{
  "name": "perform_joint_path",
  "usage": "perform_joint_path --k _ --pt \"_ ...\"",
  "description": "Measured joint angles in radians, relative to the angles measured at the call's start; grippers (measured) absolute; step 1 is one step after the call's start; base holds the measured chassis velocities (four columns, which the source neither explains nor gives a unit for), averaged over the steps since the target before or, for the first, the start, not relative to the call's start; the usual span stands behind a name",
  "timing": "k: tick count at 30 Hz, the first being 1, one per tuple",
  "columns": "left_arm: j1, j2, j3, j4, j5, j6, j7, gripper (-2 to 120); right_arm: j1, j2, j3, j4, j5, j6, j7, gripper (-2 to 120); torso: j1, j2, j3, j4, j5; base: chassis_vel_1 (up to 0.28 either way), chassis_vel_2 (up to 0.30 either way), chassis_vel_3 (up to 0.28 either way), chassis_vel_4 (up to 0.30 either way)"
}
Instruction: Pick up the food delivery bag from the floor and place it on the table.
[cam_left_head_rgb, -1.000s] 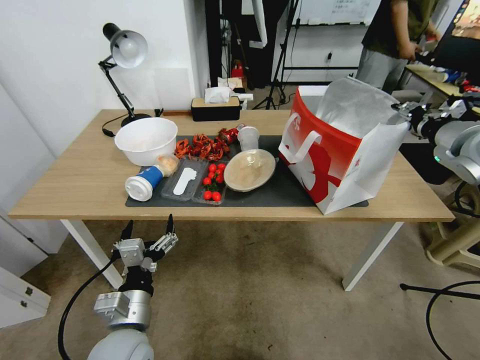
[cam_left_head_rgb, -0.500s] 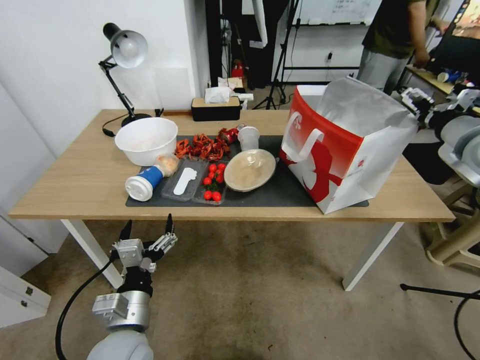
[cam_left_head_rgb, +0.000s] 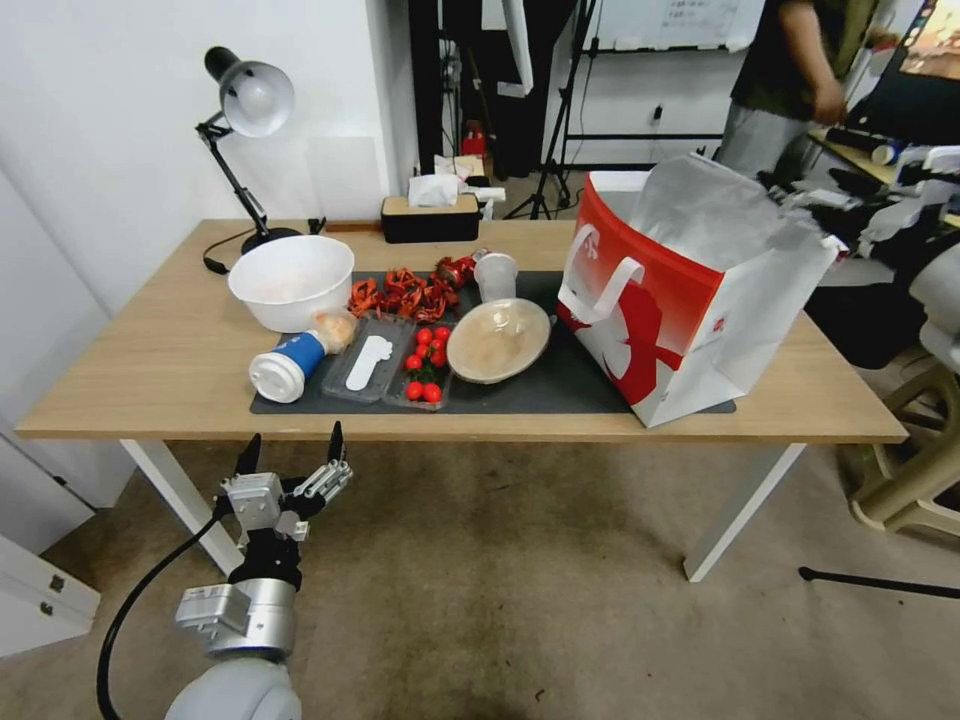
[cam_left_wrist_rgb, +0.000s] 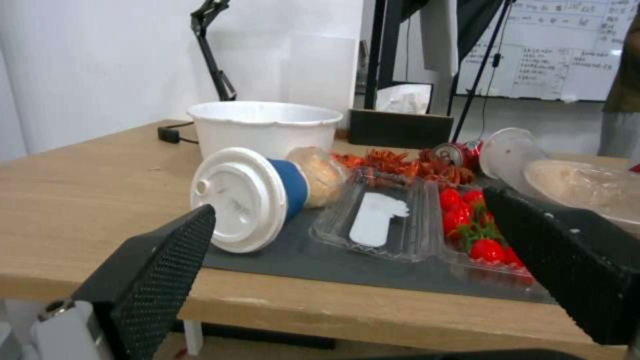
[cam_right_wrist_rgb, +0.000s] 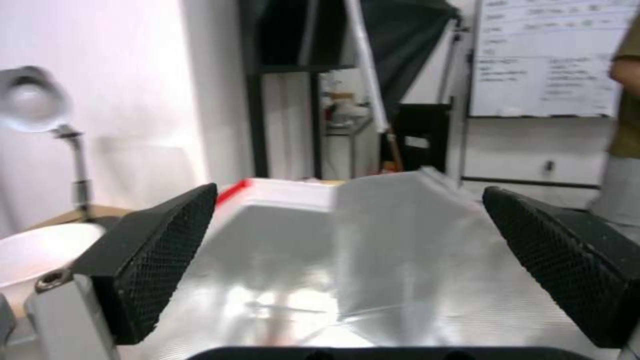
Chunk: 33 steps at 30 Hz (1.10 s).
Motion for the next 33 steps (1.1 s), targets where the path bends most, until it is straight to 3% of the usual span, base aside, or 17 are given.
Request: perform_joint_path --k 10,15,20,33 --pt "0.025 -0.005 -0.023 -0.024 0.001 -0.018 0.044 100 -0.252 0.130 0.049 0.197 -0.248 0.145 0.018 100 0.000 0.000 0.000 -0.0001 0.0003 0.000 0.000 0.000 0.000" --pt "0.028 -0.010 -0.018 -0.019 0.016 -0.026 0.052 100 -0.512 0.288 0.054 0.298 -0.498 0.272 0.048 100 0.000 0.000 0.000 -0.0002 -0.0003 0.000 0.000 0.000 0.000" --pt "0.030 -0.009 -0.011 0.003 0.028 -0.042 0.066 100 -0.705 0.428 0.029 0.286 -0.678 0.376 0.078 100 0.000 0.000 0.000 -0.0008 0.0000 0.000 0.000 0.000 0.000" --pt "0.030 -0.005 0.010 0.051 0.043 -0.071 0.101 100 -0.790 0.620 -0.031 0.185 -0.749 0.468 0.131 100 0.000 0.000 0.000 -0.0002 0.0001 0.000 0.000 0.000 0.000"
